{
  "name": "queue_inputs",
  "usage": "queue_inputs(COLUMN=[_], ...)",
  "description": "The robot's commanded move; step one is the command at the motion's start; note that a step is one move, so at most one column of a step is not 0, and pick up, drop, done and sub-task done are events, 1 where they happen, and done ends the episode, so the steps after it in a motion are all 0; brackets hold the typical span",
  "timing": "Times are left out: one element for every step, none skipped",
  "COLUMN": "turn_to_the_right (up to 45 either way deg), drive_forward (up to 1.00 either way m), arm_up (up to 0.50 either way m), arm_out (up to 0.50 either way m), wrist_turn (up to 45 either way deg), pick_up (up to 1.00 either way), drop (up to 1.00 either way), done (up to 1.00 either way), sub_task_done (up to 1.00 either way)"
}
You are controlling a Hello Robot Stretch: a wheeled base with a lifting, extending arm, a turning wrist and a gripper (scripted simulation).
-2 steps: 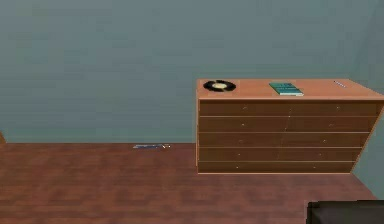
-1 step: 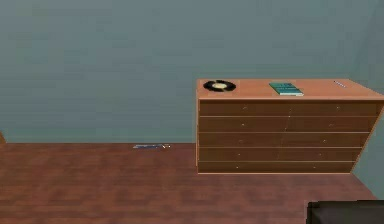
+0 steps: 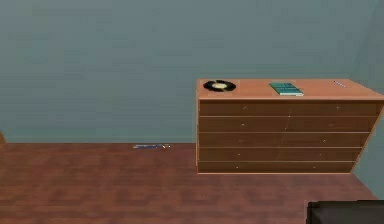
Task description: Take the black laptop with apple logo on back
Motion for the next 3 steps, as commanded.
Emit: queue_inputs(turn_to_the_right=[0.0, 0.0, 0.0], drive_forward=[0.00, 0.00, 0.00], arm_up=[0.00, 0.10, 0.00], arm_out=[0.00, 0.00, 0.00], wrist_turn=[0.0, 0.0, 0.0], pick_up=[1.00, 0.00, 0.00], drop=[0.00, 0.00, 0.00], done=[0.00, 0.00, 1.00], sub_task_done=[0.00, 0.00, 0.00])
